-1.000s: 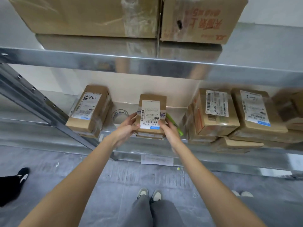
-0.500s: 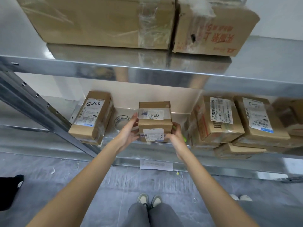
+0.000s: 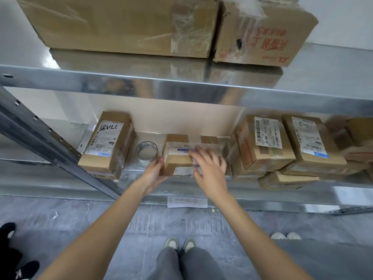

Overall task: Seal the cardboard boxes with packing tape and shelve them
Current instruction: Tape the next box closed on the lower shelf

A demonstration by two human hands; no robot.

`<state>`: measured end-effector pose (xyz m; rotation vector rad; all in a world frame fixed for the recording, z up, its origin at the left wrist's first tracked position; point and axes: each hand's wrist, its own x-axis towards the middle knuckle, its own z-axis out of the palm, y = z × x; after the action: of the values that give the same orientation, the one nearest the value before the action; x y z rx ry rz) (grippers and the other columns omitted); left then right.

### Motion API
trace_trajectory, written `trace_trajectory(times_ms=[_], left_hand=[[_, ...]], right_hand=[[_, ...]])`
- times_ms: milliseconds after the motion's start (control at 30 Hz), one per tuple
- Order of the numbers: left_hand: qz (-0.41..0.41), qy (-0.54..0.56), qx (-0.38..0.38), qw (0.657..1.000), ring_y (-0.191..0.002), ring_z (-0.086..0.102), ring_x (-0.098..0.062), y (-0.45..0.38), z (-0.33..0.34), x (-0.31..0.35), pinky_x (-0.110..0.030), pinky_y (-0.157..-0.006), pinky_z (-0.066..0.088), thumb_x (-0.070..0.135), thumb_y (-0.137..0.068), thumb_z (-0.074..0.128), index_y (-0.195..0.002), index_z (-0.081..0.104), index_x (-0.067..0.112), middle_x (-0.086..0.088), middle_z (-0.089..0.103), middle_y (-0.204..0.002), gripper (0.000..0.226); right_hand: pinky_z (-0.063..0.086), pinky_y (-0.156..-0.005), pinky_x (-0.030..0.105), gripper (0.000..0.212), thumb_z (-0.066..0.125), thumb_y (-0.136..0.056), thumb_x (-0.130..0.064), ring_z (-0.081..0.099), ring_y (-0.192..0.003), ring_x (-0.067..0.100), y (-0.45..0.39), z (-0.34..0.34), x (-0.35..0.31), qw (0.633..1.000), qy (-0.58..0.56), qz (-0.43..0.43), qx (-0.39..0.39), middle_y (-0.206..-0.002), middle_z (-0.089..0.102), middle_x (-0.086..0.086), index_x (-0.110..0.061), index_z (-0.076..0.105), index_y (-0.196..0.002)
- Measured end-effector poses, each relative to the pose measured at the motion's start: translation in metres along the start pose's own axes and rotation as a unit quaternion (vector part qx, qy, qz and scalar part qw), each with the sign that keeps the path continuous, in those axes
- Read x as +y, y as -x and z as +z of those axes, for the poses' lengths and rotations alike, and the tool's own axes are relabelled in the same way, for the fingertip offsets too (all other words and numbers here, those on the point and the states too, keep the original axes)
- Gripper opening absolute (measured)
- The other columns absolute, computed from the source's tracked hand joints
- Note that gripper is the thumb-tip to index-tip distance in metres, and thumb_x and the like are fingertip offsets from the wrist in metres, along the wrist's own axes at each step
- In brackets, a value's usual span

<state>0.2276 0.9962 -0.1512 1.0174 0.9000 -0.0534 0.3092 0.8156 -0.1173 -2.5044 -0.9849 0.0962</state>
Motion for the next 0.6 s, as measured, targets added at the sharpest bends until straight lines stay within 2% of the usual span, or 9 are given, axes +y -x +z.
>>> trace_trajectory(times_ms=[100,167,233,333,367,433,500,567,600], left_hand=[[0.061,-0.096,0.070,0.991,-0.094,0.061,-0.020,0.001,-0.003,-0.001,-0.030,-0.078,0.052,0.018,-0.103,0.045,-0.140,0.048,0.011,-0.013,0.064,-0.122,0.038],[0.077,-0.081,0.086,0.990,-0.083,0.061,-0.017,0.006,0.002,0.009,-0.021,-0.063,0.049,0.026,-0.105,0.042,-0.130,0.058,0.006,-0.012,0.067,-0.111,0.035],[0.070,-0.049,0.079,0.993,-0.081,0.065,-0.016,0.011,0.007,0.022,-0.024,-0.063,0.049,0.043,-0.103,0.039,-0.120,0.063,0.010,-0.008,0.070,-0.105,0.045],[0.069,-0.074,0.046,0.994,-0.084,0.066,-0.013,0.018,0.015,0.039,-0.027,-0.061,0.051,0.057,-0.099,0.039,-0.111,0.062,0.021,0.003,0.070,-0.096,0.045],[0.071,-0.089,0.035,0.993,-0.082,0.066,-0.012,0.019,0.017,0.042,-0.025,-0.057,0.053,0.053,-0.099,0.042,-0.113,0.061,0.020,0.004,0.069,-0.094,0.041],[0.078,-0.122,0.016,0.989,-0.079,0.062,-0.009,0.022,0.019,0.046,-0.017,-0.047,0.051,0.040,-0.101,0.048,-0.119,0.056,0.022,0.006,0.065,-0.093,0.027],[0.070,-0.125,0.000,0.990,-0.083,0.060,-0.007,0.022,0.019,0.047,-0.019,-0.053,0.053,0.032,-0.100,0.051,-0.125,0.051,0.027,0.007,0.064,-0.098,0.025],[0.069,-0.110,-0.026,0.991,-0.094,0.062,-0.014,0.018,0.012,0.047,-0.028,-0.069,0.054,0.027,-0.099,0.052,-0.136,0.049,0.024,0.000,0.066,-0.113,0.037],[0.076,-0.079,-0.036,0.993,-0.097,0.062,-0.017,0.017,0.008,0.046,-0.031,-0.071,0.053,0.025,-0.100,0.050,-0.140,0.048,0.025,-0.003,0.066,-0.118,0.040]], right_hand=[[0.023,-0.108,0.059,0.058,0.068,-0.083,-0.016,0.038,-0.137,0.028,0.001,0.013,-0.011,0.996,0.082,-0.019,0.004,-0.148,0.045,-0.007,-0.035,0.051,-0.135],[0.021,-0.110,0.059,0.057,0.066,-0.084,-0.022,0.036,-0.138,0.026,0.000,0.015,-0.011,0.996,0.083,-0.021,0.008,-0.149,0.044,-0.008,-0.035,0.050,-0.137],[0.013,-0.113,0.053,0.050,0.058,-0.089,-0.035,0.029,-0.142,0.022,0.000,0.008,-0.008,1.000,0.023,-0.018,0.010,-0.151,0.040,-0.009,-0.036,0.049,-0.138],[0.020,-0.113,0.046,0.047,0.050,-0.095,-0.044,0.030,-0.141,0.020,-0.005,-0.010,0.006,0.987,-0.101,0.107,0.070,-0.149,0.042,-0.003,-0.028,0.048,-0.140],[0.024,-0.112,0.044,0.049,0.049,-0.098,-0.042,0.032,-0.140,0.023,-0.009,-0.016,0.012,0.970,-0.147,0.175,0.080,-0.149,0.042,0.002,-0.022,0.045,-0.143],[0.027,-0.111,0.036,0.056,0.042,-0.101,-0.045,0.036,-0.139,0.027,-0.022,-0.025,0.024,0.911,-0.284,0.298,0.037,-0.150,0.041,0.009,-0.016,0.038,-0.148],[0.029,-0.113,0.034,0.060,0.036,-0.100,-0.055,0.041,-0.136,0.024,-0.027,-0.029,0.025,0.846,-0.396,0.356,-0.038,-0.146,0.047,0.004,-0.016,0.042,-0.146],[0.030,-0.113,0.036,0.056,0.037,-0.099,-0.057,0.045,-0.131,0.017,-0.026,-0.031,0.021,0.840,-0.414,0.348,-0.046,-0.137,0.053,-0.005,-0.020,0.051,-0.138],[0.031,-0.113,0.037,0.048,0.039,-0.099,-0.055,0.049,-0.127,0.016,-0.024,-0.030,0.022,0.841,-0.419,0.341,-0.023,-0.132,0.057,-0.006,-0.025,0.056,-0.132]])
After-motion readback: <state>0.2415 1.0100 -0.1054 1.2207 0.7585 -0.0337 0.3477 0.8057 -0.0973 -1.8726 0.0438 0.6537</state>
